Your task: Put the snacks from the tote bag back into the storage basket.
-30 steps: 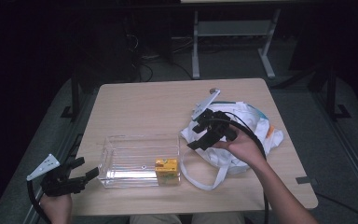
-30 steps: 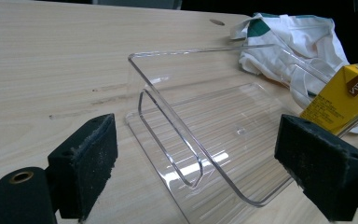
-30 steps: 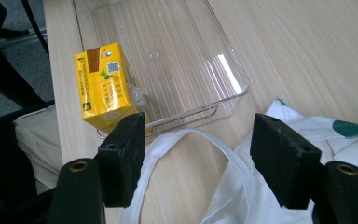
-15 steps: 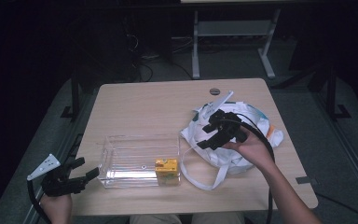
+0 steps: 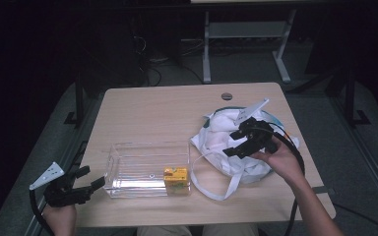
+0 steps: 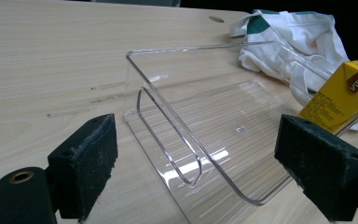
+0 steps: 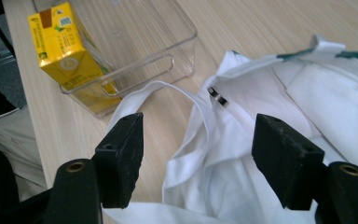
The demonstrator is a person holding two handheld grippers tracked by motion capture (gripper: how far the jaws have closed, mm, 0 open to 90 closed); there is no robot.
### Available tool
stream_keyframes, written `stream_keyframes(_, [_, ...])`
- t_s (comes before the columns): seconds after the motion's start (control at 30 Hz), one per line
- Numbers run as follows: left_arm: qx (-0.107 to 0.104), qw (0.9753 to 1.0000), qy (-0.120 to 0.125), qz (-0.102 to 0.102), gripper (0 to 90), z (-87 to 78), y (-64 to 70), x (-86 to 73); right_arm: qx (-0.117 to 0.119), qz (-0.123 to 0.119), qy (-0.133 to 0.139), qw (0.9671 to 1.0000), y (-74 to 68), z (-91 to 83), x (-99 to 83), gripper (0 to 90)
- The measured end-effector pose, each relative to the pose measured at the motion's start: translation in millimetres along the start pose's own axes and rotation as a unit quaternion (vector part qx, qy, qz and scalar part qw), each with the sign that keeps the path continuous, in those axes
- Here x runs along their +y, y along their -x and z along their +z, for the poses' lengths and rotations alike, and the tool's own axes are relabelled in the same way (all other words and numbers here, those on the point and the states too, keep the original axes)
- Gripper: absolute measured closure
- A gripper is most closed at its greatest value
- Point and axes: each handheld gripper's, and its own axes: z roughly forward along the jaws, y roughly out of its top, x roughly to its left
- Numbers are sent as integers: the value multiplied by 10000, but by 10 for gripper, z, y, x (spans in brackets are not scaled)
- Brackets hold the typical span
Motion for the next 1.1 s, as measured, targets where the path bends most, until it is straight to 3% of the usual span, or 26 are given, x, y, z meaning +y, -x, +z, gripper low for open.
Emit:
stream_keyframes(0.13, [0,10000,7,-18,128,-4,0,-1,-84,107,-51,9999,33,-20,-113,335])
stream_keyframes(0.53, [-22,10000,-17,-4,128,8,11,0,-212,552,131,9982,115,-168,-459,335])
stream_keyframes(0.83, [-78,10000,-49,26,128,12,15,-1,-354,723,164,9966,146,-220,-682,335])
stream_keyframes(1.1, [-141,9999,-46,63,128,26,31,-5,-445,943,397,9938,129,-346,-890,323])
